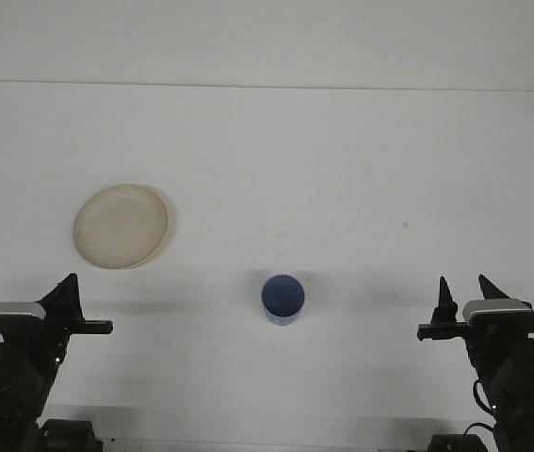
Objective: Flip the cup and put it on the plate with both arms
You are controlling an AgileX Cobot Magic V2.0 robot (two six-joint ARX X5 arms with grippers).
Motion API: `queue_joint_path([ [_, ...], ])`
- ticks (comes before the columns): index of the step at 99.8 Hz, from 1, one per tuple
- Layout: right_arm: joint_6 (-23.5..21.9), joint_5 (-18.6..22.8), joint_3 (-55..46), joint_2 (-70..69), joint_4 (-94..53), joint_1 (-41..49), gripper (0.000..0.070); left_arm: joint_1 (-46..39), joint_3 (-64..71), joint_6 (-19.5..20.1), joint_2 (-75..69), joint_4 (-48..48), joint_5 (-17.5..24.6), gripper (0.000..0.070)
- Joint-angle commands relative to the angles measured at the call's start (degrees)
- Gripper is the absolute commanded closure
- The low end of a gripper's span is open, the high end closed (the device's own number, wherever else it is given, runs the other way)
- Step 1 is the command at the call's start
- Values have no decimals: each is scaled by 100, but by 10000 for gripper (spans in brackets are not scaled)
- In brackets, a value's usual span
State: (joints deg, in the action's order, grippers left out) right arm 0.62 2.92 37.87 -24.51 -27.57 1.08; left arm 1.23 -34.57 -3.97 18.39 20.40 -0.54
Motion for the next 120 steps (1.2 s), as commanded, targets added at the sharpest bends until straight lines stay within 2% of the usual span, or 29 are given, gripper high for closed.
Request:
queue_joint_path([
  [1, -22, 2, 55, -28, 52, 9, 285, -9, -533, 37, 442, 358, 181, 688],
  [37, -46, 4, 55, -28, 50, 9, 285, -4, -2216, 46, 2743, 2634, 240, 688],
  [62, -44, 4, 55, -28, 50, 9, 285, 72, -2293, 42, 3296, 2754, 275, 688],
  [87, -46, 4, 55, -28, 50, 9, 285, 72, -2291, -157, 3281, 2643, 275, 677],
  [92, -46, 4, 55, -28, 50, 9, 285, 72, -2293, -173, 3287, 2645, 275, 630],
  [104, -44, 4, 55, -28, 52, 9, 285, 70, -2293, -195, 3287, 2647, 275, 297],
  [108, -46, 4, 55, -28, 52, 9, 285, 70, -2293, -195, 3287, 2647, 275, 225],
  [112, -46, 4, 55, -28, 52, 9, 285, 72, -2295, -195, 3287, 2649, 275, 191],
  [120, -46, 4, 55, -28, 52, 9, 285, 72, -2319, -192, 3287, 2675, 275, 191],
])
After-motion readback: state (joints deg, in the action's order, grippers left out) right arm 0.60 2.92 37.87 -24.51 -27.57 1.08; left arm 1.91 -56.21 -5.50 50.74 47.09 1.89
